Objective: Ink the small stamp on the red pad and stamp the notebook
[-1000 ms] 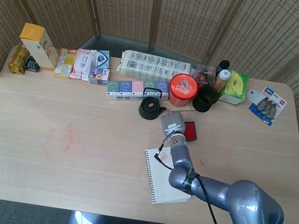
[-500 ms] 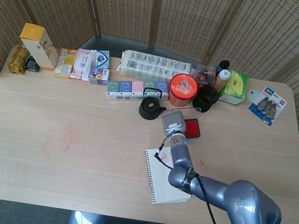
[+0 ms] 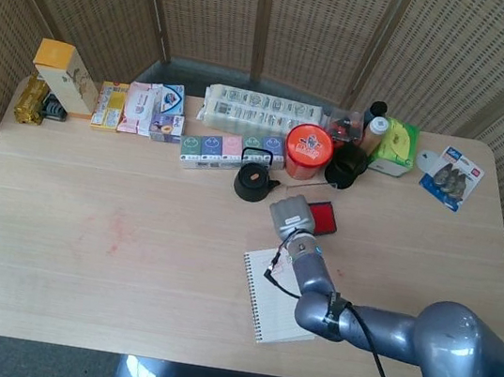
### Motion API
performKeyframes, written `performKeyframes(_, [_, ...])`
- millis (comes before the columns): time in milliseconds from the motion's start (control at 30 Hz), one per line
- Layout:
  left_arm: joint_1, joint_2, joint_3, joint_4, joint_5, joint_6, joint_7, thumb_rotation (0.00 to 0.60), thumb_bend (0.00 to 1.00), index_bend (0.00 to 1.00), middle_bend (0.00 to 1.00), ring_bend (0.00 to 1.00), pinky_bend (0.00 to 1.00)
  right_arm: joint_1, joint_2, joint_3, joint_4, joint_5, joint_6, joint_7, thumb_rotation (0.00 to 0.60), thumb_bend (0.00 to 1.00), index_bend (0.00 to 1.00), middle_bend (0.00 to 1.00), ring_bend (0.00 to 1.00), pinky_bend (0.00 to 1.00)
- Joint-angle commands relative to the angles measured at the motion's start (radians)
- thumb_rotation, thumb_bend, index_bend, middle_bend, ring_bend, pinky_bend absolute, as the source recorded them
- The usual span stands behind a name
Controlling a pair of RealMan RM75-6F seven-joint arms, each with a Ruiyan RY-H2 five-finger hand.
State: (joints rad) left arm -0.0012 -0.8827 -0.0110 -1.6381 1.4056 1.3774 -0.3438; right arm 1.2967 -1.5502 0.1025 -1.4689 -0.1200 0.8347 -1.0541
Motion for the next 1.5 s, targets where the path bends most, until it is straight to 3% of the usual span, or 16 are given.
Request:
performKeyframes(33, [0.001,0.000,0.003,-0.002,0.007,0.004,0.001,0.600,0.03,0.00,0.00,0.00,0.00,-0.018,0.135,0.001,-0.192,-0.017,0.018,0.052,0.600,0.40,0.67,0.99,1.00,1.00])
performKeyframes(300, [0.002,0.000,0.007,-0.004,0.017,0.010,0.007,0.600,0.03,0.00,0.00,0.00,0.00,0.019,0.222,-0.021,-0.333,0.044,0.004,0.067,0.600,0.41,0.67,0.99,1.00,1.00])
performKeyframes(533, [-0.002,-0.001,0.008,-0.005,0.014,0.003,0.010,0.600,0.03,0.00,0.00,0.00,0.00,0.065,0.206,-0.052,-0.374,0.089,-0.037,0.093,0.600,0.41,0.67,0.99,1.00,1.00])
performKeyframes(1500, [-0.015,-0.005,0.012,-0.008,0.007,-0.020,0.027,0.600,0.03,0.00,0.00,0.00,0.00,0.205,0.145,-0.190,-0.321,0.174,-0.139,0.212,0.600,0.41,0.68,0.99,1.00,1.00])
